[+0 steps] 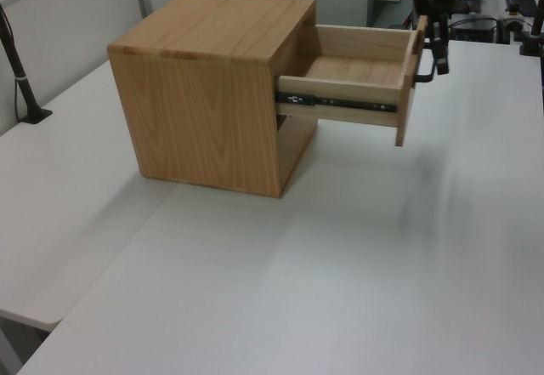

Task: Close the drawer by sliding it

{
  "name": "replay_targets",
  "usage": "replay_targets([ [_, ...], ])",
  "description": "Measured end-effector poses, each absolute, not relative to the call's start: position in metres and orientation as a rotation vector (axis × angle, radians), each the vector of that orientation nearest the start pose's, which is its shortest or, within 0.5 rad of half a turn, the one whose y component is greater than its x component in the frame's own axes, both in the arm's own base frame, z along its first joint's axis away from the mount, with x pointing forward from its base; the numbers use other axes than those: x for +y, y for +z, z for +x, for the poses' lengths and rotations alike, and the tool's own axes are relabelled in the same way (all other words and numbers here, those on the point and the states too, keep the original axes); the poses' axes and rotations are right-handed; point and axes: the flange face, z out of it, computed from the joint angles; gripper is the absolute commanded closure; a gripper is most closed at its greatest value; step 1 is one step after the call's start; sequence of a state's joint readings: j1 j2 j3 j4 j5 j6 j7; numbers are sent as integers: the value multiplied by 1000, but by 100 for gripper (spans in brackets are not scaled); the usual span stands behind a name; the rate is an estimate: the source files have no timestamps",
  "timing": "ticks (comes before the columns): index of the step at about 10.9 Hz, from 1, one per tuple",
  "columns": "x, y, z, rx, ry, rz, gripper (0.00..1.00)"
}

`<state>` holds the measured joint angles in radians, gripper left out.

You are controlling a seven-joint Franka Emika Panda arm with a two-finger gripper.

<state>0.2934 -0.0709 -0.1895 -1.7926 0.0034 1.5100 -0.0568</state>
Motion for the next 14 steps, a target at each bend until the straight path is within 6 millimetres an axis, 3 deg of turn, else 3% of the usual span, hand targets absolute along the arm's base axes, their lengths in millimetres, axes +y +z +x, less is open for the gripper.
replay_targets([
  [5,59,563,550,-220,-45,-3107,100],
  [10,69,549,624,-160,-367,-3091,100],
  [14,70,540,661,-71,-572,-3068,100],
])
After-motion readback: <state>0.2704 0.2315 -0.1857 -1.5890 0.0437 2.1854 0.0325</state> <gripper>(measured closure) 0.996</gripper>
